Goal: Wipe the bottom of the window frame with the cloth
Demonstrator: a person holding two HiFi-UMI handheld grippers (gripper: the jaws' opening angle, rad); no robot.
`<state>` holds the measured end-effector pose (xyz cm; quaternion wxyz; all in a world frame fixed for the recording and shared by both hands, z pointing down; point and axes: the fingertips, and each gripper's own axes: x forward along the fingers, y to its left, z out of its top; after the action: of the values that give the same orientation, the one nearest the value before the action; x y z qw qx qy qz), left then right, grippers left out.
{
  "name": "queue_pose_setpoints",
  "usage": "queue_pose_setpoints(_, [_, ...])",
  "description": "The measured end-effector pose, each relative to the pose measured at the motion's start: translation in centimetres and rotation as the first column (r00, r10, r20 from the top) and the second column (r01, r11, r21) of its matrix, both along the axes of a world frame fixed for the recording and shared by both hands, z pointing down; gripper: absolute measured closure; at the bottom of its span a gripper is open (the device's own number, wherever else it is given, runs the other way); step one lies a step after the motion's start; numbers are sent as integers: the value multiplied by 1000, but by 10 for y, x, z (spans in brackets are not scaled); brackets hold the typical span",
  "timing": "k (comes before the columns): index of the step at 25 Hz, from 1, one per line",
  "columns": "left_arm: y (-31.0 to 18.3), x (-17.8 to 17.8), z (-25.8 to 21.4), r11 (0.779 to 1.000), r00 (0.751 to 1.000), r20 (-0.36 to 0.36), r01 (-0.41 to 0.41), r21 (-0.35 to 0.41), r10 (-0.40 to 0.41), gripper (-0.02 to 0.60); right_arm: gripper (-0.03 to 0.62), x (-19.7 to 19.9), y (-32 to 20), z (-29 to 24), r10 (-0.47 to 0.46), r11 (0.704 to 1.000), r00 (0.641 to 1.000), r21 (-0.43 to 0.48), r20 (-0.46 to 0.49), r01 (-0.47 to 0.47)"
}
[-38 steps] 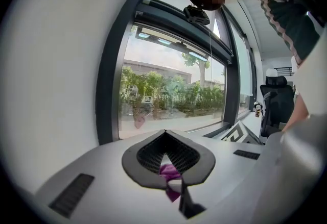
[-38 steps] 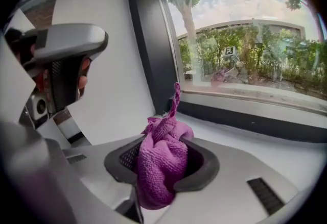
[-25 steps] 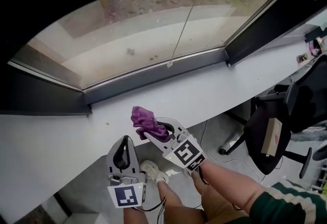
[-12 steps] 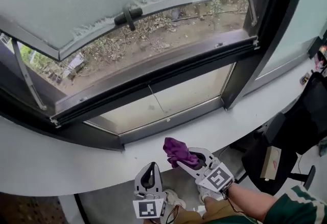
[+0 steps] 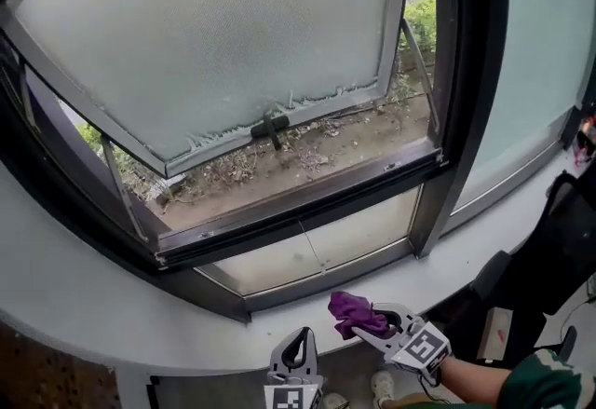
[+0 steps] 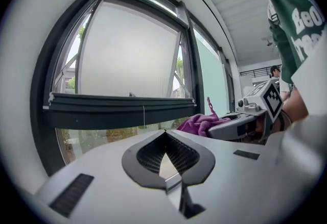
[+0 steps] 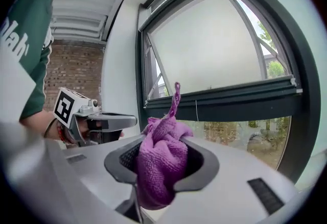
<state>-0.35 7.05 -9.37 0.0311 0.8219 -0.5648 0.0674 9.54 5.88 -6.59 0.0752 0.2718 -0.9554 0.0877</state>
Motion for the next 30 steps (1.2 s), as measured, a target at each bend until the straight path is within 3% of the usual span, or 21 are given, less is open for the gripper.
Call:
queue_pose_setpoints(7, [16, 21, -49, 994, 996, 8, -85, 66, 85, 575, 444, -4, 9, -66, 30, 995, 998, 89, 63, -36])
queue_pose_setpoints(14, [32, -1, -74, 991, 995, 16, -98, 97, 96, 575, 444, -20, 33, -101, 67, 986, 993, 144, 102, -82])
queue_pose_setpoints(23, [43, -20, -97, 981, 993, 18, -119, 156, 118, 575, 444, -45, 44, -115, 100, 971, 992, 209, 73, -113])
queue_pose_setpoints(30, [54, -27, -93, 982, 992, 20, -126, 142, 125, 575, 444, -53, 56, -116, 103, 970, 991, 211, 81, -118])
